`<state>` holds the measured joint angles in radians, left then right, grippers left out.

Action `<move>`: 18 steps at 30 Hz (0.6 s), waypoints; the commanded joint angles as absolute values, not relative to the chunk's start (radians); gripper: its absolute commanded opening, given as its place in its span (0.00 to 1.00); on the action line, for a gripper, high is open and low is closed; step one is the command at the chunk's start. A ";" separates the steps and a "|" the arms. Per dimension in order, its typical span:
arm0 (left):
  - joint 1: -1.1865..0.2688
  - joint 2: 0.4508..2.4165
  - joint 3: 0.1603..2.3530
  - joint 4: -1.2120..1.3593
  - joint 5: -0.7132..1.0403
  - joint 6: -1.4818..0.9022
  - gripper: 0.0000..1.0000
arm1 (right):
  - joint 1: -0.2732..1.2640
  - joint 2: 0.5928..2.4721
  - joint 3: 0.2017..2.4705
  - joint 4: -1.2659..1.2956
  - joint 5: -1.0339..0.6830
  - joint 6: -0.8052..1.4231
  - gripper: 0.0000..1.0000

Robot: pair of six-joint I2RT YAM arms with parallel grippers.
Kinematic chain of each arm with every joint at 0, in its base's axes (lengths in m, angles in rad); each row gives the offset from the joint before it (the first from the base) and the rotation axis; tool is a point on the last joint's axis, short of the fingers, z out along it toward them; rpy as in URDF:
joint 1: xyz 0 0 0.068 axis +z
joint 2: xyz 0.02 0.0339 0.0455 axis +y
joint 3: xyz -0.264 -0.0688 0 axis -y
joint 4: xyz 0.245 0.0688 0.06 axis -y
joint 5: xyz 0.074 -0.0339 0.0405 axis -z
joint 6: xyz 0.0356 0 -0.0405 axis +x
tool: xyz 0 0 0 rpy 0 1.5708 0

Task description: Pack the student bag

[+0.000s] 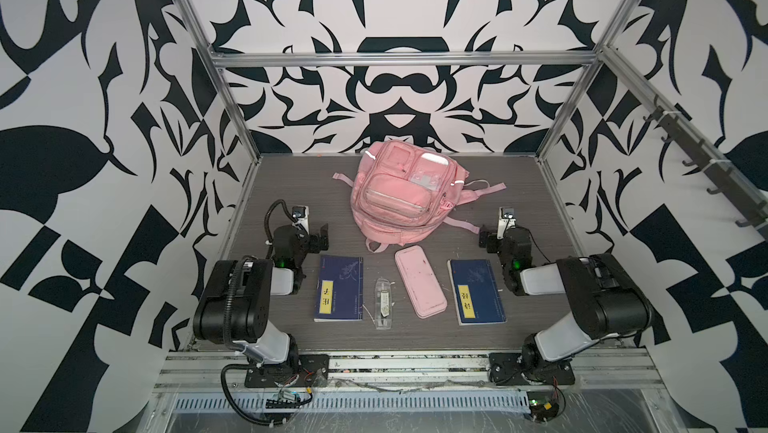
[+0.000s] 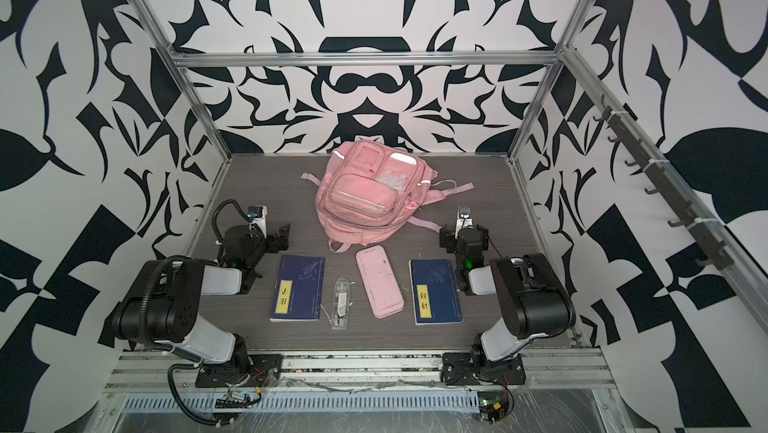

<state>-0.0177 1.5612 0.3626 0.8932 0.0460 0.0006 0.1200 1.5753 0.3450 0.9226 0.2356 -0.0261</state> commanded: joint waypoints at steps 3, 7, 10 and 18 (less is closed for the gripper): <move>-0.020 1.562 0.379 0.905 0.054 0.007 0.99 | 0.123 1.557 0.342 0.939 0.226 -0.026 0.99; -0.019 1.562 0.379 0.905 0.054 0.007 0.99 | 0.123 1.558 0.344 0.937 0.221 -0.030 0.99; -0.019 1.563 0.379 0.904 0.054 0.006 0.99 | 0.123 1.558 0.345 0.937 0.218 -0.031 0.99; -0.017 1.564 0.383 0.898 0.055 0.012 0.99 | 0.123 1.557 0.345 0.937 0.218 -0.031 0.99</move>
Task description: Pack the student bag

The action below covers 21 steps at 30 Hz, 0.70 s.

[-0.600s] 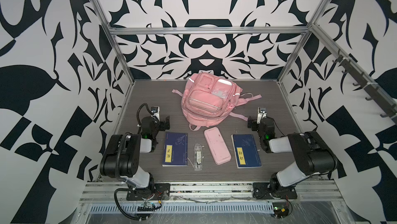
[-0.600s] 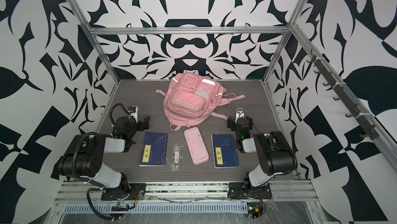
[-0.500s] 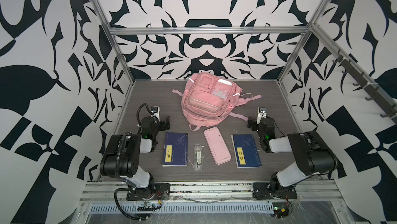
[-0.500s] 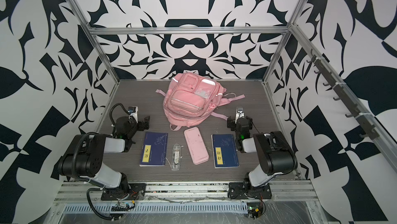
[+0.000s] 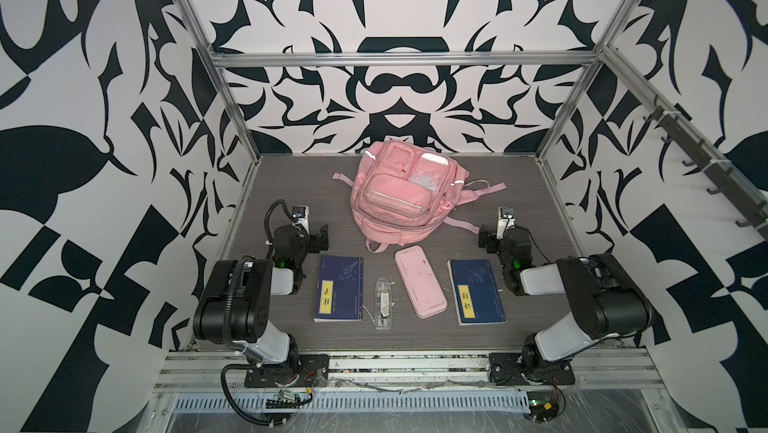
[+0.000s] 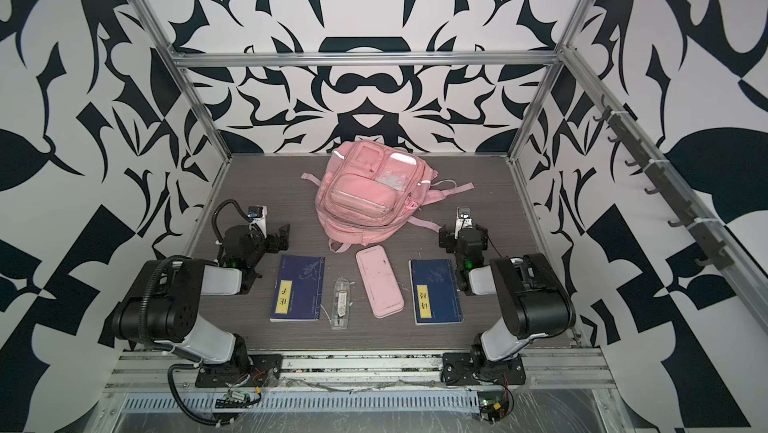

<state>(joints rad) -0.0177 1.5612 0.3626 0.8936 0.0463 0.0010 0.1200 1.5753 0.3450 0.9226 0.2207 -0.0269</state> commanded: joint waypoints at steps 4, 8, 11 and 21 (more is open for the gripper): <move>-0.018 1.563 0.382 0.899 0.051 0.005 0.99 | 0.123 1.557 0.346 0.937 0.218 -0.030 0.99; -0.018 1.563 0.382 0.899 0.048 0.004 0.99 | 0.086 1.553 0.367 0.887 0.148 -0.004 0.99; -0.020 1.558 0.378 0.900 0.041 0.001 0.99 | 0.087 1.555 0.365 0.894 0.156 0.000 0.99; -0.176 1.144 0.285 0.765 -0.337 -0.050 0.99 | 0.152 1.342 0.638 0.232 0.710 0.279 1.00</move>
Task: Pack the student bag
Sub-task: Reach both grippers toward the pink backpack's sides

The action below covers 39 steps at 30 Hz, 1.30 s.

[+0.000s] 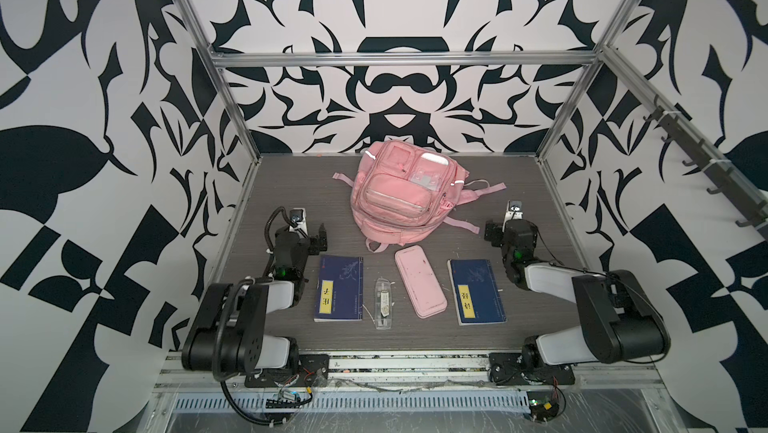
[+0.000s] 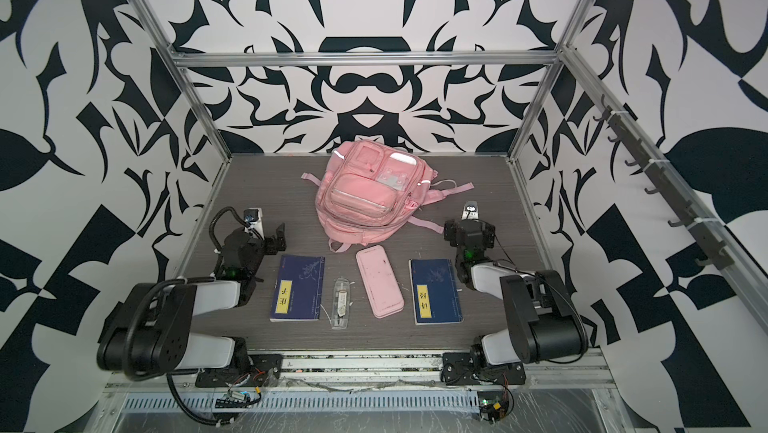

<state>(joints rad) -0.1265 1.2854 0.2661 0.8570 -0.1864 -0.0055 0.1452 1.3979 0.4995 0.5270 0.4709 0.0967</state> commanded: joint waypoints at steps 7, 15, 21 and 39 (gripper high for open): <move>-0.218 1.006 0.654 0.059 -0.147 -0.458 0.99 | 0.159 1.446 1.003 -0.305 0.531 0.483 1.00; -0.337 1.216 0.822 -0.030 0.132 -0.773 0.99 | 0.184 1.442 0.949 -0.210 0.000 0.490 0.94; -0.512 1.335 0.855 -0.028 0.058 -0.872 0.98 | 0.266 1.457 0.939 -0.206 -0.070 0.487 0.93; -0.626 1.852 1.160 0.149 0.135 -1.169 0.76 | 0.333 1.531 0.900 -0.093 -0.233 0.583 0.77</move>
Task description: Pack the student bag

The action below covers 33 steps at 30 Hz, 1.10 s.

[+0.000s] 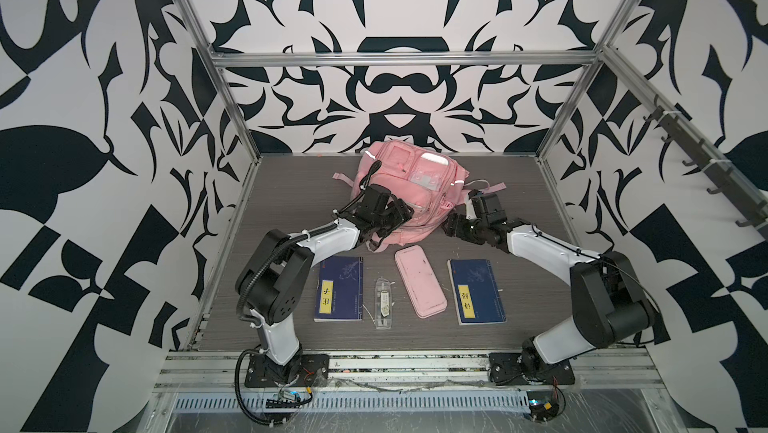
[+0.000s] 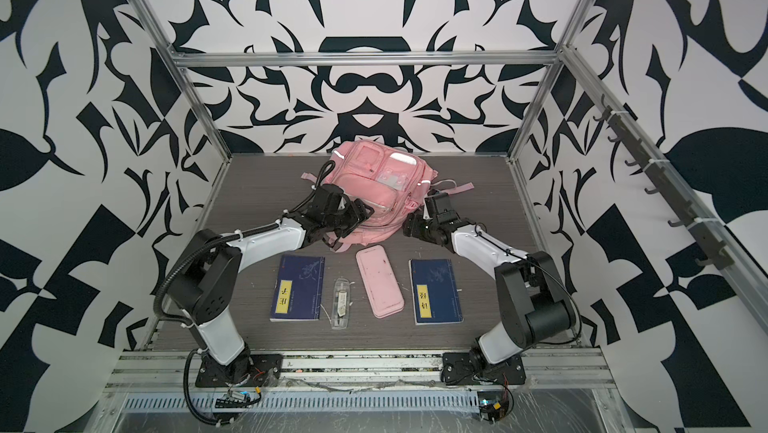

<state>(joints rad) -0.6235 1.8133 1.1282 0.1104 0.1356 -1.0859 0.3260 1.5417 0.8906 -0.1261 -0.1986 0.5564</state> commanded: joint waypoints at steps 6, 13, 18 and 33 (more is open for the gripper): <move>-0.627 1.943 1.189 0.234 0.114 -1.241 0.72 | 0.343 1.509 0.874 -0.086 -0.242 0.590 0.76; -0.616 2.011 1.237 0.260 0.081 -1.246 0.50 | 0.357 1.496 0.872 -0.108 -0.241 0.584 0.69; -0.590 1.995 1.215 0.253 0.090 -1.240 0.26 | 0.368 1.475 0.871 -0.120 -0.226 0.580 0.63; -0.396 1.815 1.144 0.004 0.288 -0.836 0.00 | 0.371 1.544 0.908 -0.078 -0.205 0.519 0.62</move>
<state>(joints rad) -0.4278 1.8553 1.0927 0.1085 0.2375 -0.9974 0.3645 1.5223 0.8726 -0.1112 -0.2131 0.5465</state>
